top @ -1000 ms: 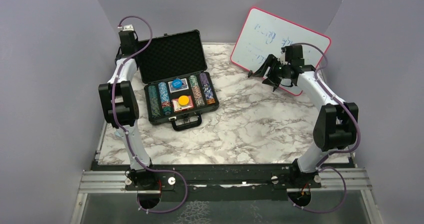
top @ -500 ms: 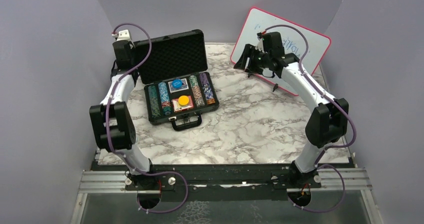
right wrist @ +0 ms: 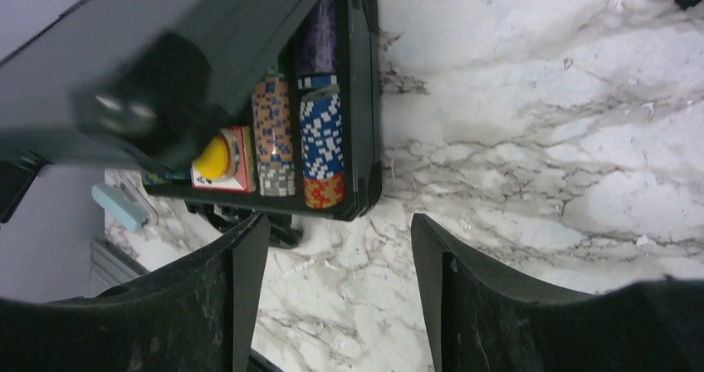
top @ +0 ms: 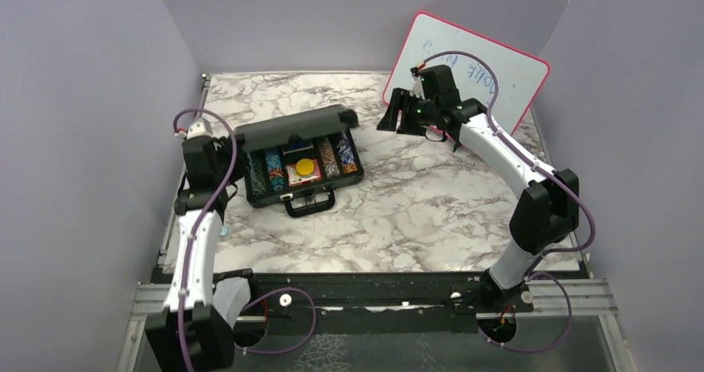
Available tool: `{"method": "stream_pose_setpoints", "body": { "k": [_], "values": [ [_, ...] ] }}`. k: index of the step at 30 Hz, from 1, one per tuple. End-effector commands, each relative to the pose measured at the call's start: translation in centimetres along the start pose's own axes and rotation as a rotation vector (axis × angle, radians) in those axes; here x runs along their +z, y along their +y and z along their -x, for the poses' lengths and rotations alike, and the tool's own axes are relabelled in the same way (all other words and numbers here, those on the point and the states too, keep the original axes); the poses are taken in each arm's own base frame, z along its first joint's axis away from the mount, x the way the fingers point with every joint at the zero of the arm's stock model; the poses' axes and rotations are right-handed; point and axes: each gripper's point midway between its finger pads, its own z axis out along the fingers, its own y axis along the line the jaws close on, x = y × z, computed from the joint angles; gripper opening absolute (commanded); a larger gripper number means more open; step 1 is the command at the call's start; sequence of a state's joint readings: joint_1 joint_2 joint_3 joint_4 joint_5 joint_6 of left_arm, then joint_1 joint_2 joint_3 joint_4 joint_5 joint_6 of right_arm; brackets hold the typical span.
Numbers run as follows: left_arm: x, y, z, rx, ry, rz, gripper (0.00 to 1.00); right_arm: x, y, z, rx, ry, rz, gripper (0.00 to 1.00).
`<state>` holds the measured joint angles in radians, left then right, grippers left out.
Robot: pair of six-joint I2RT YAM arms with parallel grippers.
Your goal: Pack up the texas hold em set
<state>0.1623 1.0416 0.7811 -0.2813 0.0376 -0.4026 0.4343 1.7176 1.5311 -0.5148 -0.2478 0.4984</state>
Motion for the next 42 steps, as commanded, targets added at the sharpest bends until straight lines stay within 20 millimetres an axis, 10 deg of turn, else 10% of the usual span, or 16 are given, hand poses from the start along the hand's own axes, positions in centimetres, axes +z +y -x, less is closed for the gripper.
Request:
{"method": "stream_pose_setpoints", "body": {
  "k": [1, 8, 18, 27, 42],
  "values": [
    [-6.7, -3.4, -4.8, -0.195, 0.146, -0.181, 0.41, -1.8, 2.1, -2.4, -0.057, 0.025, 0.093, 0.66],
    [-10.6, -4.5, -3.2, -0.194, 0.059, -0.226, 0.45, -1.7, 5.7, -7.2, -0.131, 0.081, 0.227, 0.67],
    [-3.9, -3.7, -3.4, -0.104, 0.095, -0.186, 0.46, 2.9, 14.2, -14.7, -0.177, 0.113, 0.412, 0.82],
    [0.1, 0.1, -7.8, -0.032, 0.265, -0.015, 0.36, 7.8, 14.4, -21.6, -0.108, 0.205, 0.353, 0.83],
    [1.0, 3.2, -12.3, 0.093, 0.411, 0.059, 0.29, 12.1, 14.6, -24.4, -0.098, 0.237, 0.355, 0.82]
  ]
}}
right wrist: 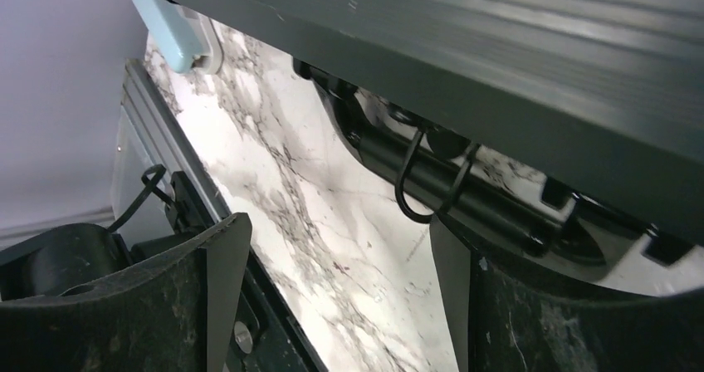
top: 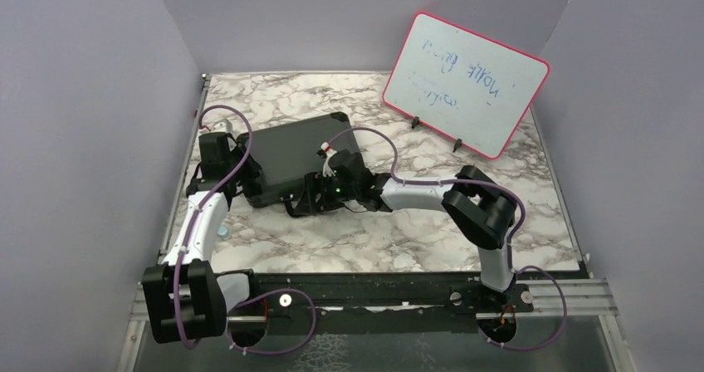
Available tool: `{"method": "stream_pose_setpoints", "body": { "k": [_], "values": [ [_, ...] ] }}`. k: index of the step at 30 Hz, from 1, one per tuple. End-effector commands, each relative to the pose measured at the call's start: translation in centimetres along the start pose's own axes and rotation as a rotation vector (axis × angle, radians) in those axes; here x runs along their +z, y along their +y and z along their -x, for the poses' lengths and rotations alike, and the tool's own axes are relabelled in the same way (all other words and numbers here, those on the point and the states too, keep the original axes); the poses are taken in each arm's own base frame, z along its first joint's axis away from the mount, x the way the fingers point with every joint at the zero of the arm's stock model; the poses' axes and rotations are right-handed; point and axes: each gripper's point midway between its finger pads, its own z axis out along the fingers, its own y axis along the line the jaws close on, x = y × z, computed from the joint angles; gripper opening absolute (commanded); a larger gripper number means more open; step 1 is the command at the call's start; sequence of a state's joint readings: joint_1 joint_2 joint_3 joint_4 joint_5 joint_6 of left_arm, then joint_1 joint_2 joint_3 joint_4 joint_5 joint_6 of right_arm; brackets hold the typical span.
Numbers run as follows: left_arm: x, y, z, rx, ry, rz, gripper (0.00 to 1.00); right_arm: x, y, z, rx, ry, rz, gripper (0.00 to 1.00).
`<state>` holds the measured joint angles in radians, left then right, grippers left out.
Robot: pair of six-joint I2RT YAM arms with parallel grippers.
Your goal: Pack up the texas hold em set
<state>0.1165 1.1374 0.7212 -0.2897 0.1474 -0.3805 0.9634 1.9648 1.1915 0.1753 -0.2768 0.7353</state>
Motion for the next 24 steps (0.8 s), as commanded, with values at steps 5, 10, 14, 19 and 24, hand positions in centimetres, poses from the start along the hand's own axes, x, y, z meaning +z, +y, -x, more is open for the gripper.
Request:
{"method": "stream_pose_setpoints", "body": {
  "k": [5, 10, 14, 19, 24],
  "values": [
    [0.5, 4.1, -6.5, 0.043, 0.217, 0.140, 0.29, 1.5, -1.7, 0.2, -0.010, -0.033, -0.088, 0.81],
    [0.8, 4.0, -6.6, 0.043, 0.219, 0.129, 0.29, 0.2, -2.0, 0.9, -0.076, -0.108, -0.201, 0.80],
    [0.7, 3.9, -6.6, 0.043, 0.217, 0.124, 0.28, -0.5, -2.5, 0.1, -0.075, -0.129, -0.282, 0.79],
    [0.7, 3.8, -6.6, 0.044, 0.211, 0.121, 0.28, -0.4, -2.9, -1.0, -0.052, -0.126, -0.313, 0.79],
    [0.8, 3.7, -6.6, 0.047, 0.215, 0.114, 0.28, 0.9, -1.6, -1.7, -0.061, -0.097, -0.218, 0.79]
  ]
}}
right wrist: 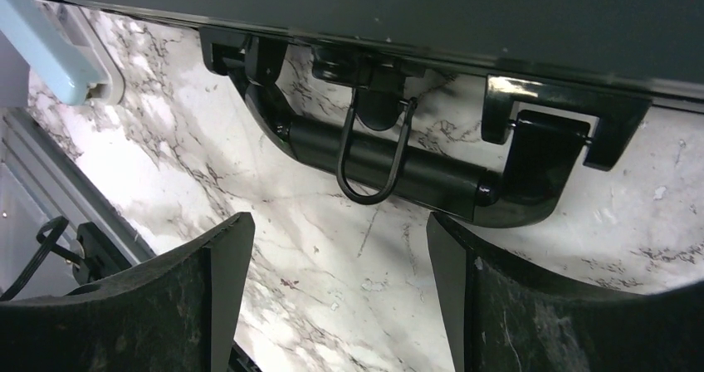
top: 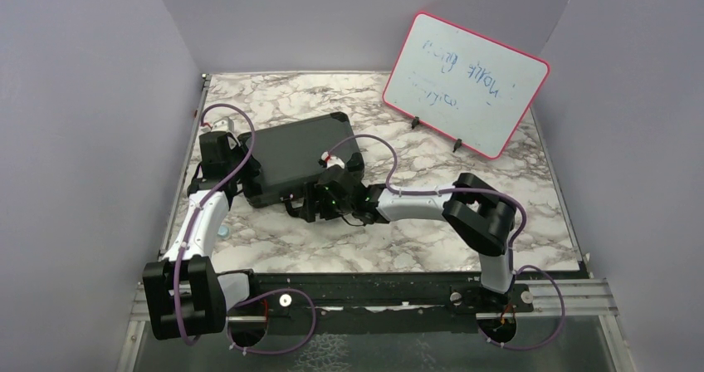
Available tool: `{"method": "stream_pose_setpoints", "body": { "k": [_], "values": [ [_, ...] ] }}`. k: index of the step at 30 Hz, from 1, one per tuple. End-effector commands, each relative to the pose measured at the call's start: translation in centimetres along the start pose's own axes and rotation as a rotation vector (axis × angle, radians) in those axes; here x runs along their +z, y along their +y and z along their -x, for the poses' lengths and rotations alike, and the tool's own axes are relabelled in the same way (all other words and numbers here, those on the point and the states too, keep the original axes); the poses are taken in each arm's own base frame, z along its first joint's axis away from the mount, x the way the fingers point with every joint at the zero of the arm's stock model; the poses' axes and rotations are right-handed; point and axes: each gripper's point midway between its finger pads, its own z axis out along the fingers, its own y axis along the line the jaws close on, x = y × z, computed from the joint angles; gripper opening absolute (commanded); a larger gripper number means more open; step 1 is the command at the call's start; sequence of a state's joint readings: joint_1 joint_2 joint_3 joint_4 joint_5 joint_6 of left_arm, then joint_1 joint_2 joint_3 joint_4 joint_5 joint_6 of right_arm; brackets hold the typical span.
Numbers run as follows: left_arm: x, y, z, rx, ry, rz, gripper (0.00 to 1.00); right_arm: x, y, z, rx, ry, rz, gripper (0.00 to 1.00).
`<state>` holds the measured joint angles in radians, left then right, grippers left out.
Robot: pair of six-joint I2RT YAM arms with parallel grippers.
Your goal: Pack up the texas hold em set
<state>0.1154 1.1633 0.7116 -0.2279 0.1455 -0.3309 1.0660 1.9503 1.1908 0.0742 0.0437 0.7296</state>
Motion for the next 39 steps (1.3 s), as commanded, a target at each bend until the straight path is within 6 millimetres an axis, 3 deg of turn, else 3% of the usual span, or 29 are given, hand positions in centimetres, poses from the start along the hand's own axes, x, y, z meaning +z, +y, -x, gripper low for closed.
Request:
{"method": "stream_pose_setpoints", "body": {
  "k": [1, 10, 14, 22, 39],
  "values": [
    [-0.2, 3.2, -7.3, -0.007, 0.243, 0.115, 0.28, 0.7, 0.7, -0.4, -0.007, -0.011, 0.049, 0.79],
    [-0.1, 3.3, -7.3, 0.002, 0.244, 0.116, 0.28, 0.9, 3.2, 0.1, 0.011, -0.040, 0.185, 0.78],
    [-0.1, 3.3, -7.3, 0.003, 0.244, 0.115, 0.28, 0.4, 4.2, 1.5, 0.009, -0.087, 0.220, 0.78],
    [0.0, 3.1, -7.3, 0.003, 0.244, 0.103, 0.28, -0.7, 4.5, 4.7, 0.024, -0.234, 0.202, 0.76],
    [-0.1, 3.0, -7.1, 0.008, 0.238, 0.096, 0.28, 0.0, 5.2, 9.6, 0.015, -0.362, 0.150, 0.76]
  ]
}}
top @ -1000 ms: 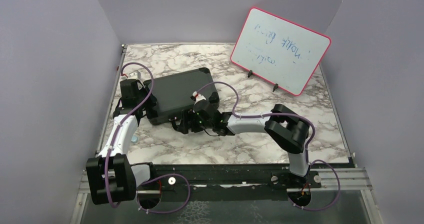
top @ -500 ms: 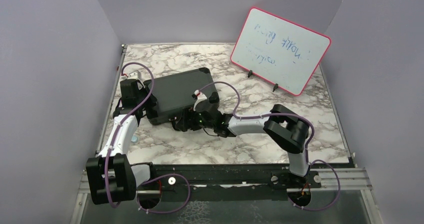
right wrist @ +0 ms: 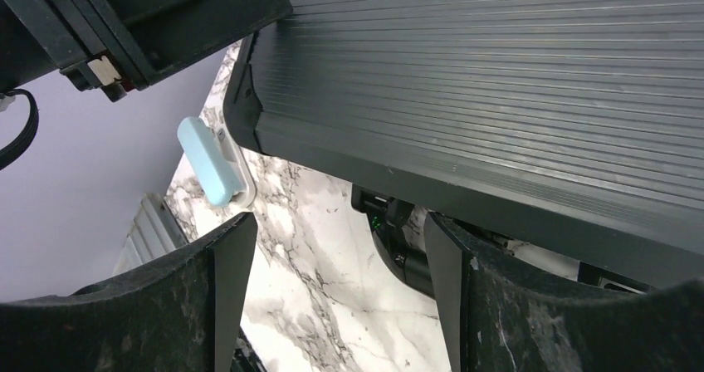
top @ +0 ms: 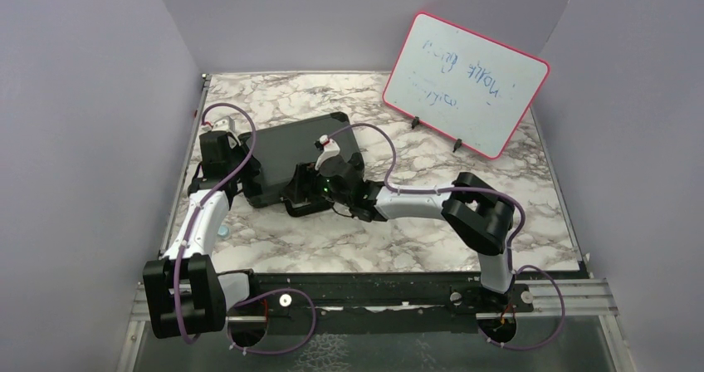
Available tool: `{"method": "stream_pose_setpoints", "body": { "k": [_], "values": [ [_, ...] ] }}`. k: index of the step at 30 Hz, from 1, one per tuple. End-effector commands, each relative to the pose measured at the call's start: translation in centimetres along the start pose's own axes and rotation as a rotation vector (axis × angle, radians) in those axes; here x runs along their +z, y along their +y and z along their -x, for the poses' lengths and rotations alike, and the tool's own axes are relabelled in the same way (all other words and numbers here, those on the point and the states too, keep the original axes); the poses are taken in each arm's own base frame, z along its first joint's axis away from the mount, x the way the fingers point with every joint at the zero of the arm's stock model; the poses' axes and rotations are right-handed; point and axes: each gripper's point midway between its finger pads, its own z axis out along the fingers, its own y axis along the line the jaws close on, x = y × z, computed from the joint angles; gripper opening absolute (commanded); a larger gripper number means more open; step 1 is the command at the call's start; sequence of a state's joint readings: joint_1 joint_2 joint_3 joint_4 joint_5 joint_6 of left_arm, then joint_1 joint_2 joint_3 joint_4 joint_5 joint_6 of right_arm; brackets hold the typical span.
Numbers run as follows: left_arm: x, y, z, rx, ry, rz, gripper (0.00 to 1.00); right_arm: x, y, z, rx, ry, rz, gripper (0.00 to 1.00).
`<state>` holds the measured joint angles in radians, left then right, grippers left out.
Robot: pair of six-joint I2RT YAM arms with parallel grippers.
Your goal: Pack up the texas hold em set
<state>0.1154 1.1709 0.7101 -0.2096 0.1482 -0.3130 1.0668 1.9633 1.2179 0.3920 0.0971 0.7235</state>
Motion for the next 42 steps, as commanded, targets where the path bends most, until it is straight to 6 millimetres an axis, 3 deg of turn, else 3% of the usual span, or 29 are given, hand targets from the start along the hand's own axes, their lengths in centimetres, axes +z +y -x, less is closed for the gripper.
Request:
{"method": "stream_pose_setpoints", "body": {
  "k": [1, 8, 13, 18, 21, 27, 36, 42],
  "values": [
    [-0.4, 2.8, -7.4, -0.012, 0.247, 0.099, 0.28, 0.7, 0.0, 2.7, -0.014, -0.082, -0.037, 0.76],
    [-0.7, 2.5, -6.9, -0.013, 0.225, 0.091, 0.29, -0.9, 0.5, 3.5, -0.037, -0.082, -0.036, 0.75],
    [-1.4, 1.4, -5.2, -0.038, 0.167, 0.056, 0.45, -4.2, 0.4, 3.9, -0.057, -0.078, -0.039, 0.71],
    [-2.0, 1.1, -3.9, -0.049, 0.130, 0.059, 0.59, -5.8, -2.6, 1.3, -0.041, -0.003, -0.139, 0.58],
    [-1.9, 1.4, -4.6, -0.071, 0.143, 0.076, 0.62, -6.2, -3.7, 0.0, -0.042, 0.042, -0.173, 0.54],
    [-1.3, 2.6, -6.7, -0.103, 0.215, 0.128, 0.61, -4.9, -4.9, -1.8, -0.062, 0.105, -0.211, 0.43],
    [-1.2, 3.1, -7.3, -0.085, 0.233, 0.147, 0.41, -2.0, -4.8, -2.6, -0.092, 0.135, -0.199, 0.33],
    [-1.1, 3.0, -7.6, -0.087, 0.247, 0.140, 0.35, -1.5, -7.3, -3.7, -0.089, 0.137, -0.298, 0.29]
  ]
}}
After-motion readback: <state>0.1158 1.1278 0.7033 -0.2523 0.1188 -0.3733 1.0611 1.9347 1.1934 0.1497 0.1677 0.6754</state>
